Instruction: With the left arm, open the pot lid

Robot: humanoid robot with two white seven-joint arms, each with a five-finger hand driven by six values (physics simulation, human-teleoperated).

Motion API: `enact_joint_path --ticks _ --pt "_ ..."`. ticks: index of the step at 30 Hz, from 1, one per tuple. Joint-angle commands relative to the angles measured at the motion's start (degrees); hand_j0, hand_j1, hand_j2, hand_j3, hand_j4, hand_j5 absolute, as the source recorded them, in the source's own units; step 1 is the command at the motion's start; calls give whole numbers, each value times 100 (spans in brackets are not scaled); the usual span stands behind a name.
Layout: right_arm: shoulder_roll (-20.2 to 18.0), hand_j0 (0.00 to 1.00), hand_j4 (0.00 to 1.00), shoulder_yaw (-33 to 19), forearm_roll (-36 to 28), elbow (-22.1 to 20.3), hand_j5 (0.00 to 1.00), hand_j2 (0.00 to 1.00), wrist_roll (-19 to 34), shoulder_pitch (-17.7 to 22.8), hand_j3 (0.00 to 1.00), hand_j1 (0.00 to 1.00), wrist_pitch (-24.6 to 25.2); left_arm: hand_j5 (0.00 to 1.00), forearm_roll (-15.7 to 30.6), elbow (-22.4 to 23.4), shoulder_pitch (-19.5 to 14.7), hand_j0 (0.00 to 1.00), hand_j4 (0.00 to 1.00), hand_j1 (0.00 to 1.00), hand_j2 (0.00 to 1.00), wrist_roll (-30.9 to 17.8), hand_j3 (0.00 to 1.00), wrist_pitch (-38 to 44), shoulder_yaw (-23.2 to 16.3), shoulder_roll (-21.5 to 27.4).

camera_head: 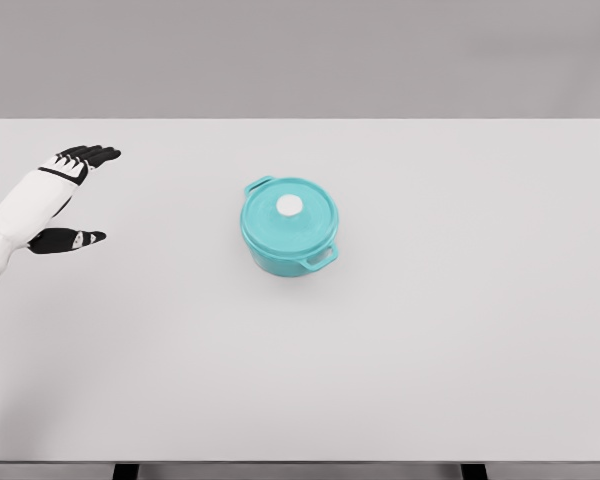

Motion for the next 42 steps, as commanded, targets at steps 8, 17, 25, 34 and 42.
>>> enact_joint_path --ticks 8,17,25,34,42 --pt "0 100 100 0 -3 1 100 100 0 0 100 100 0 100 9 -63 -97 100 100 100 100 4 100 6 -40 -1" --pt "0 100 100 0 -3 1 100 100 0 0 100 100 0 100 1617 306 -1854 100 100 100 100 -2292 100 6 -1745 -247" --pt "0 100 100 0 -3 1 100 100 0 0 100 100 0 100 2144 860 -2188 100 100 100 100 -2292 100 6 -1868 -607" --pt "0 100 100 0 -3 1 100 100 0 0 100 100 0 72 2188 921 -2268 72 72 72 72 -2292 72 6 -2035 -862" --pt "0 100 100 0 -3 1 100 100 0 0 100 100 0 74 2311 816 -2215 74 74 74 74 -2292 74 6 -2044 -1003"
